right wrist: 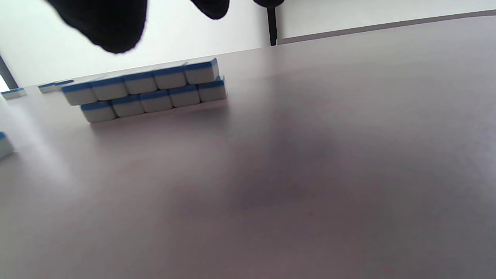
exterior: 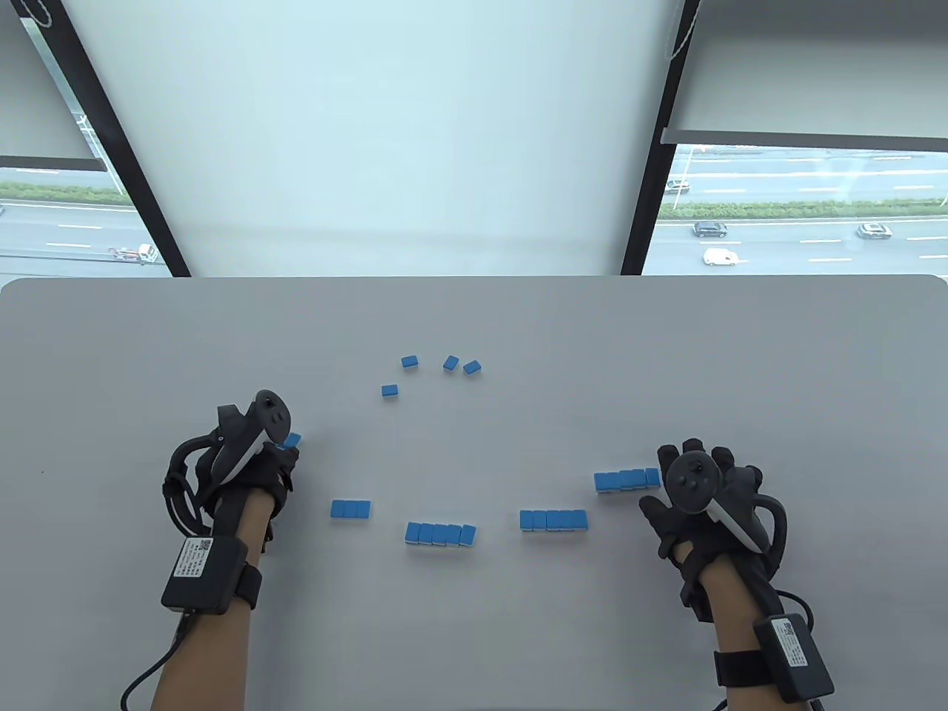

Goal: Build mahjong tile wall

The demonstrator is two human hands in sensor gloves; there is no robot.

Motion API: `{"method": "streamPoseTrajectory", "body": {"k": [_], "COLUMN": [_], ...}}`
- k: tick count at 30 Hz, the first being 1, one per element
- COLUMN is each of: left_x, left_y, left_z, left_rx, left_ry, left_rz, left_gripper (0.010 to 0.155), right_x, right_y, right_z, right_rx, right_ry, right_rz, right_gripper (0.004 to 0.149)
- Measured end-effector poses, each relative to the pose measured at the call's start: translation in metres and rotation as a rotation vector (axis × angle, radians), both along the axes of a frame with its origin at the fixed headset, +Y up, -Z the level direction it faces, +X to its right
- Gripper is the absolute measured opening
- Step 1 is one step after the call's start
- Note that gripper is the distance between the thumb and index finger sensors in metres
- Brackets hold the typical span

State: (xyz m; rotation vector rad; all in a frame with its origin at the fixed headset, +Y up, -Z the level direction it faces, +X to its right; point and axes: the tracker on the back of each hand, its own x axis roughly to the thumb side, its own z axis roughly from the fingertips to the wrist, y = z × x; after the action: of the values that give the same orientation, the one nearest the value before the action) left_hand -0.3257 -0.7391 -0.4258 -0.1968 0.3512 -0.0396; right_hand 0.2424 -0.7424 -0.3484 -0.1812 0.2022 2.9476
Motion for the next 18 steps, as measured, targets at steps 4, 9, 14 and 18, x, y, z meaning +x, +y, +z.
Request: {"method": "streamPoseTrajectory", "body": {"k": [4, 9, 14, 18], "left_x": [0.002, 0.007, 0.006, 0.004], "left_y": [-0.005, -0.007, -0.01, -0.012], "left_z": [-0.001, -0.002, -0.001, 0.005], "left_rx": [0.011, 0.002, 0.006, 0.031], "left_ry": [-0.033, -0.039, -0.046, -0.059], "left_rz": [-0.082, -0.127, -0.101, -0.091], "left_gripper": [0.075, 0.069, 0.063, 0.063], "right_x": [0.0, 0.0, 0.0, -0.001], "right_y": [0.0, 0.0, 0.0, 0.001], "right_z": [0.0, 0.0, 0.0, 0.0], "right_rx": [-0.002, -0.005, -0.004, -0.001], "right_ry": [0.0, 0.001, 0.0, 0.002], "right_rz": [0.008, 0.015, 0.013, 0.014], "right_gripper": [0.077, 0.077, 0.077, 0.078]}}
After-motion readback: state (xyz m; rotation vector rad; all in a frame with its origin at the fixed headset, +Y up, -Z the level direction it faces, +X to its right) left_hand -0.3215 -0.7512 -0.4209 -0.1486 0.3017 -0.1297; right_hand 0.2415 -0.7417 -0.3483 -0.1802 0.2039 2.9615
